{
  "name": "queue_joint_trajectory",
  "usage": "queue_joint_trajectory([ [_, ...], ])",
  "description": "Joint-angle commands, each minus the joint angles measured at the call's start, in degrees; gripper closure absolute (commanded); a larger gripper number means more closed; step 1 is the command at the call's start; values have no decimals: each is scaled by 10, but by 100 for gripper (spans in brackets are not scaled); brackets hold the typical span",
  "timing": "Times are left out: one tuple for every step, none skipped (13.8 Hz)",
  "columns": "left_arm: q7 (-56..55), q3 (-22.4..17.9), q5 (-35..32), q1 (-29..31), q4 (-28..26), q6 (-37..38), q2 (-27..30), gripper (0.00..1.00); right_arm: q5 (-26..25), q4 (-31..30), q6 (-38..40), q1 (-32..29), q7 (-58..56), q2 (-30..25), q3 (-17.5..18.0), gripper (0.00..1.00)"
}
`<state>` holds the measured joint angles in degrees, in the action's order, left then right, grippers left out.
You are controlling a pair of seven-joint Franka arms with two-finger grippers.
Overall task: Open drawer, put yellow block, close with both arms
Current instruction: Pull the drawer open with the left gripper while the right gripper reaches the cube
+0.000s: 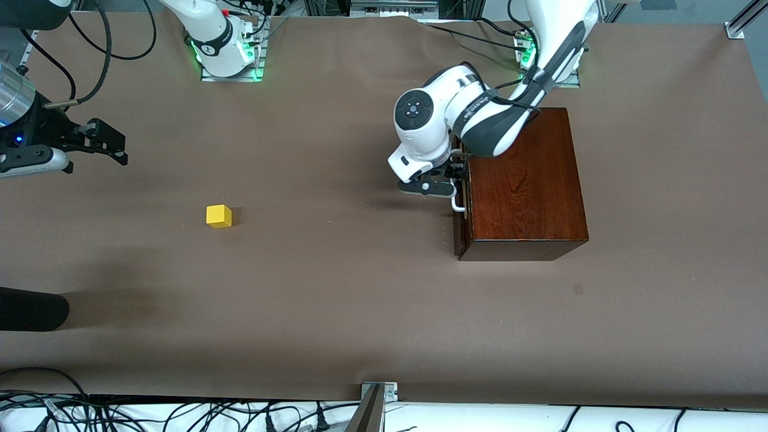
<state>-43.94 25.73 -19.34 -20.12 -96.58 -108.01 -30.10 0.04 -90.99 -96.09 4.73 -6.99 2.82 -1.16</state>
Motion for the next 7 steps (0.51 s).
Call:
queue_joint_trajectory([
  [-13,0,-27,-3,-1,-10,-8,0,19,17,6,-6,3,25,3,0],
  [-14,0,-27,-2,-1,-10,-13,0,25,17,9,-8,0,31,2,0],
  [-13,0,-28,-2,-1,-11,-15,0,26,17,10,-8,0,37,2,0],
  [-15,0,-28,-3,-1,-13,-17,0,25,18,10,-6,-3,43,2,0],
  [-22,0,-28,-4,-1,-19,-18,0,19,16,10,-4,1,46,2,0],
  [-26,1,-28,-8,1,-24,-22,0,17,17,10,-3,-4,52,2,0],
  [-28,1,-27,-13,5,-30,-26,0,20,17,10,-5,-4,54,2,0],
])
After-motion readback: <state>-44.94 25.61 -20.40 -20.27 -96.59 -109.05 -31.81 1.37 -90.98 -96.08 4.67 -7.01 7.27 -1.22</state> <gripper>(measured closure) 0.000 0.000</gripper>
